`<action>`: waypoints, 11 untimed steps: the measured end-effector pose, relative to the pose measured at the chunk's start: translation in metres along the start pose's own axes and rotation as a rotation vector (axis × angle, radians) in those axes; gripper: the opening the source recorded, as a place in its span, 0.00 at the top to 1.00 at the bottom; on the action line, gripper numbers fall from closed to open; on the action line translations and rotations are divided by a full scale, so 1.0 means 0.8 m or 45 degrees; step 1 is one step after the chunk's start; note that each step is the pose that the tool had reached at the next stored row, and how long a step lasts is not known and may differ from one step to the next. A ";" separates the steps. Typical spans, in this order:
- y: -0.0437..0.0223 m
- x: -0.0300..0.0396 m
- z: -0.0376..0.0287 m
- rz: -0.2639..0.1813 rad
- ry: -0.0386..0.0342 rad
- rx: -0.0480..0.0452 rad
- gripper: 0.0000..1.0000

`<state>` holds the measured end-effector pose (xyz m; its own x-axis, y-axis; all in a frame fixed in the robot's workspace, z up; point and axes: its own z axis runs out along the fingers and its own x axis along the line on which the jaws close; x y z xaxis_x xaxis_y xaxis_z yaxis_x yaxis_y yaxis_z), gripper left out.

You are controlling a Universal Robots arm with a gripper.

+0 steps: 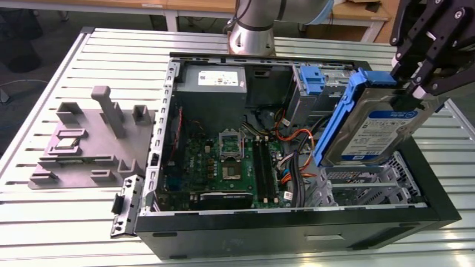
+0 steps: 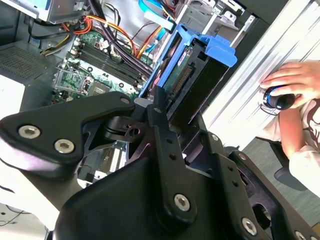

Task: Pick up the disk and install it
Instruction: 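Insert the disk into the insertion slot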

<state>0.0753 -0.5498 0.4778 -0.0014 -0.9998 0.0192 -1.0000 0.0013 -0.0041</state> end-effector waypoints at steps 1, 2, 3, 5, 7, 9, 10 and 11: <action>-0.0008 0.0000 0.0000 0.000 0.0001 0.000 0.65; -0.0016 0.0000 0.0000 0.000 0.0001 0.000 0.65; -0.0022 0.0000 0.0000 0.000 0.0001 0.000 0.65; -0.0034 0.0000 0.0001 0.000 0.0000 0.000 0.65; -0.0038 0.0000 0.0001 0.000 0.0000 0.000 0.65; -0.0039 0.0000 0.0001 0.000 0.0000 0.000 0.65; -0.0039 0.0000 0.0001 0.000 0.0001 0.000 0.65; -0.0040 0.0000 0.0001 0.000 0.0001 0.000 0.65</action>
<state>0.0785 -0.5498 0.4777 -0.0014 -0.9998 0.0193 -1.0000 0.0013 -0.0041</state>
